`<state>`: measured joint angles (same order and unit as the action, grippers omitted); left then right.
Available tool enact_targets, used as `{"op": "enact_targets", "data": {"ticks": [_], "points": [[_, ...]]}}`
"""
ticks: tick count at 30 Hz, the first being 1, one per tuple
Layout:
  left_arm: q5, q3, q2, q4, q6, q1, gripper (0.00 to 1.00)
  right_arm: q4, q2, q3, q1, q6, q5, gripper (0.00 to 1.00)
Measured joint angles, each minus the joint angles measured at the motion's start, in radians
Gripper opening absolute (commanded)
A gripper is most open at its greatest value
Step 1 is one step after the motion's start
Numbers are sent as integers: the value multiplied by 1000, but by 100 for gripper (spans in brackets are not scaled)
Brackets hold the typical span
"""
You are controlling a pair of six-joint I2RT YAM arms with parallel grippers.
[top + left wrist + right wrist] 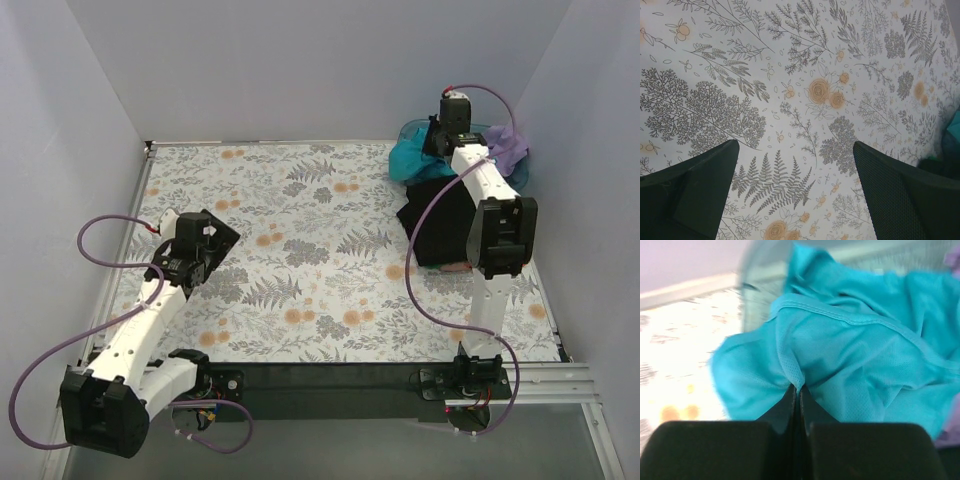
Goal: Fold and stack the t-shirts
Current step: Grab the tshirt from the pile, then move the tshirt to the center of the board, then flatten the tshirt out
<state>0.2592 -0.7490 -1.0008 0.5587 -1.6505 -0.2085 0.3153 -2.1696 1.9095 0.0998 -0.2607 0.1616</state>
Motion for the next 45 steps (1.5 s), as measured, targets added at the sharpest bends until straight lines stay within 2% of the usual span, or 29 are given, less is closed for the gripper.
{"op": "enact_targets", "data": {"ticks": [6,11,15,19,21,23,24,25,26,27,31,36,41,45], "points": [[-7,0,39,25,-18,0,98,24,277,-10,81,66,-115,1],[-43,-6,117,94,-41,0,98,15,487,9,313,121,-259,1],[-47,-36,206,183,-66,0,98,5,518,53,518,158,-413,1],[-26,-83,312,284,-100,0,98,2,525,19,561,155,-508,1],[-11,-104,372,333,-116,0,98,-2,554,-66,551,144,-475,1],[5,-120,426,378,-128,0,98,-11,608,-224,532,130,-400,2],[17,-127,451,400,-135,0,98,-12,631,-307,518,122,-365,15],[29,-132,472,420,-140,0,98,-5,644,-369,504,112,-340,64],[40,-135,492,438,-147,0,98,-29,660,-457,481,94,-311,94],[49,-135,508,452,-152,0,98,-32,669,-540,456,88,-282,98],[56,-118,526,473,-158,0,98,-19,655,-786,370,68,-183,98],[11,-31,446,447,-140,0,98,-11,697,-916,381,51,-132,98],[-162,94,342,354,-92,0,96,-36,911,-1033,461,6,-56,98],[-344,225,375,262,-67,-2,98,-58,995,-1117,562,-51,5,98]]}}
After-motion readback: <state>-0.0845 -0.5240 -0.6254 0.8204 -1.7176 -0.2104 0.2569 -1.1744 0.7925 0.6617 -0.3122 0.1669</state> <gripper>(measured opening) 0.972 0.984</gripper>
